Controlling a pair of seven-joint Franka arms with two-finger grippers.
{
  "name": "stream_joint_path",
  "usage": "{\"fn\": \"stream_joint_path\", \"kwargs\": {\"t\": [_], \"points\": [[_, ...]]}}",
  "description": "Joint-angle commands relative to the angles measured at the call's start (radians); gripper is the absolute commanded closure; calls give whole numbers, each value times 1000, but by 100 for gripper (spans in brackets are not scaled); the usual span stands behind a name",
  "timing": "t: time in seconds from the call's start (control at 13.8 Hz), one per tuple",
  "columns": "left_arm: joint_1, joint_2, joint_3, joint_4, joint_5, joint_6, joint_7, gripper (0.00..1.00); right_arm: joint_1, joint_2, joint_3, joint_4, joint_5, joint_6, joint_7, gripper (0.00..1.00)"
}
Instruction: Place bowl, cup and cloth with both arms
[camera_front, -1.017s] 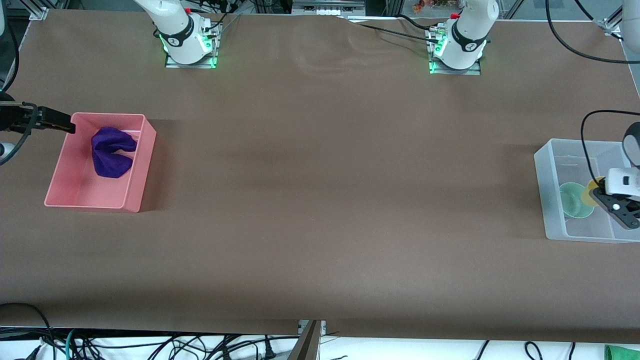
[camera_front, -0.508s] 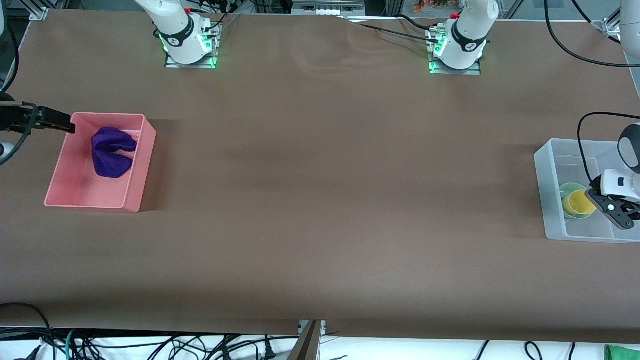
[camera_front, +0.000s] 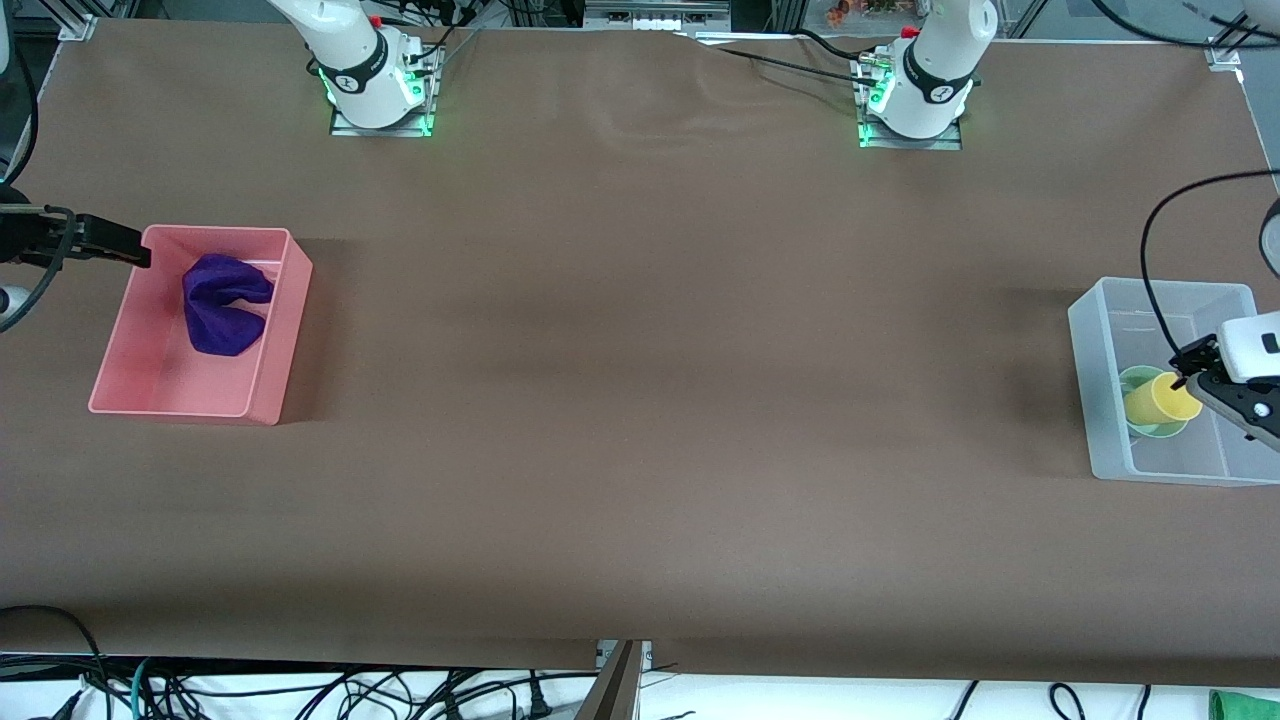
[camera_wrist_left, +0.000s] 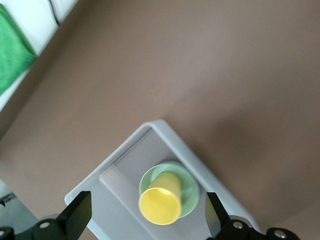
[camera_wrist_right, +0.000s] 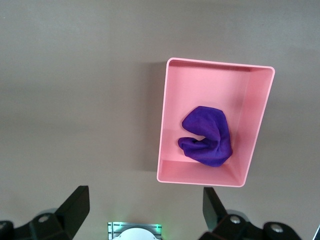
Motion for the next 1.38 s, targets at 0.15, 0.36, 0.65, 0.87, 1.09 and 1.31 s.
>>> {"fn": "stream_joint_path", "kwargs": {"t": [0.15, 0.36, 0.65, 0.87, 1.09, 1.31], "points": [[-150, -258, 12, -180, -16, -83, -491, 0, -10, 4, 4, 13, 14, -4, 3, 0], [-188, -326, 12, -182, -164, -180, -694, 0, -11, 5, 2, 13, 14, -3, 3, 0], [-175, -332, -25, -95, -249, -442, -874, 0, -10, 5, 4, 14, 14, -3, 5, 0], [-142, -332, -143, -55, -217, -447, -918, 0, -11, 4, 4, 14, 14, -1, 5, 0], [-134, -331, -180, -39, -200, -447, -915, 0, -10, 5, 4, 14, 14, -1, 5, 0], [-132, -331, -177, -39, -203, -447, -913, 0, -11, 5, 4, 14, 14, -1, 3, 0]]}}
